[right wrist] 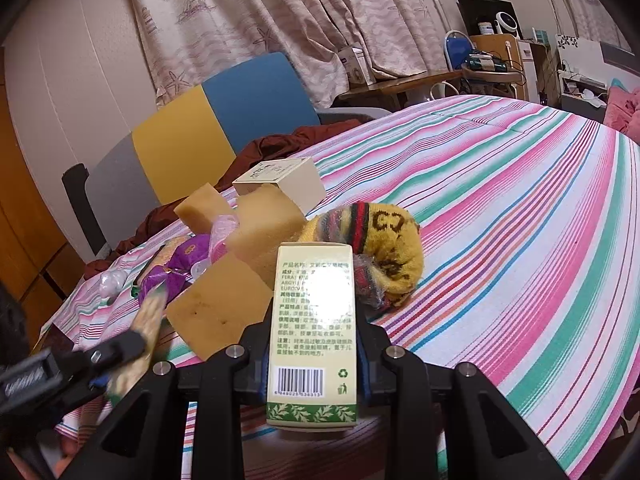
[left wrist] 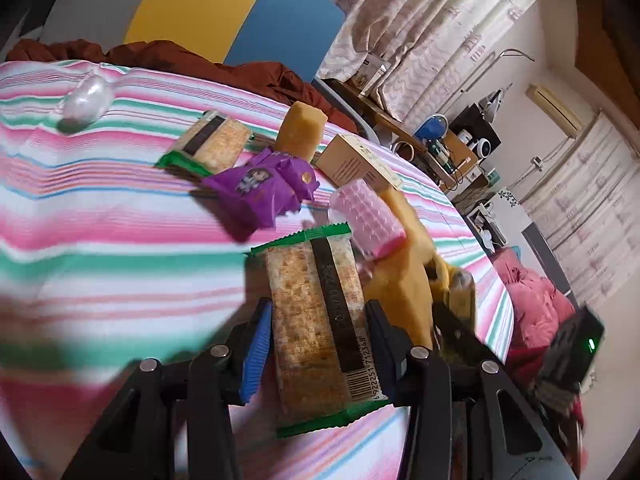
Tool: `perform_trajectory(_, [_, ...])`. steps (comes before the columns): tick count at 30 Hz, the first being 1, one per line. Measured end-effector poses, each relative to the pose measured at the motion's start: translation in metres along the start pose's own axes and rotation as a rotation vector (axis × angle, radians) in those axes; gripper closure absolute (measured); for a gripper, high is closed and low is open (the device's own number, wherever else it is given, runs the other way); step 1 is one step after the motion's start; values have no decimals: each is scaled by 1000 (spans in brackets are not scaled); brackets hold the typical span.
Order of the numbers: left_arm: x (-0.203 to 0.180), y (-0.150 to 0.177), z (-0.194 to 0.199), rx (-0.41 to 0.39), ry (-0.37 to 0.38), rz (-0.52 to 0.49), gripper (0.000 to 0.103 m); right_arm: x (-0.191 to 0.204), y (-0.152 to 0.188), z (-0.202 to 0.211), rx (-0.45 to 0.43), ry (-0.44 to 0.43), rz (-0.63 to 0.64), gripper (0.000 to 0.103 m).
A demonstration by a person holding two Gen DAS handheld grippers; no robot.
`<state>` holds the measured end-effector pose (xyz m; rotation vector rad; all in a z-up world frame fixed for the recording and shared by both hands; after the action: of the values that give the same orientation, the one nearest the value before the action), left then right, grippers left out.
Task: Organize objects
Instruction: 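Grasp the cracker packet with the left tool while the right tool holds the box, then place the cracker packet in the tray with the left tool while the right tool drops the box in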
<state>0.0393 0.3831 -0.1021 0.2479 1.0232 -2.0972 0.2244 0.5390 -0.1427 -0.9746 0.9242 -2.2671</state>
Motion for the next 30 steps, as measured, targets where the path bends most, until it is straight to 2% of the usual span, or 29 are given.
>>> perform_trajectory(8, [19,23,43,-1,41,83,57,2,0,0,-1,22,11,73])
perform_trajectory(14, [22,21,87,-73,36,61,57,2,0,-1,4,37,16,73])
perform_trajectory(23, [50,18,159,-189,-77,16,57,2,-1,2,13,88,5,73])
perform_trajectory(25, [61,19,173,-212,-111,11,57,2,-1,12,-17,105,-10,73])
perform_trajectory(30, [105,20,198,-237,-190,75,57,19,-7,41,-90,108,-4,73])
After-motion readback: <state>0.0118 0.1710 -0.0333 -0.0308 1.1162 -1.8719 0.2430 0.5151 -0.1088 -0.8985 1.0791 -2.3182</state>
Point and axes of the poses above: each gripper's, at about its wrist camera, not at the fingertips, and z roughly against the way its jaws point, x to its left, y to its underside, the point moved 1 cm from there along -z, roughly the way its jaws point, and after that the axes turned 7 degrees about -y, right-handed, at the moved point
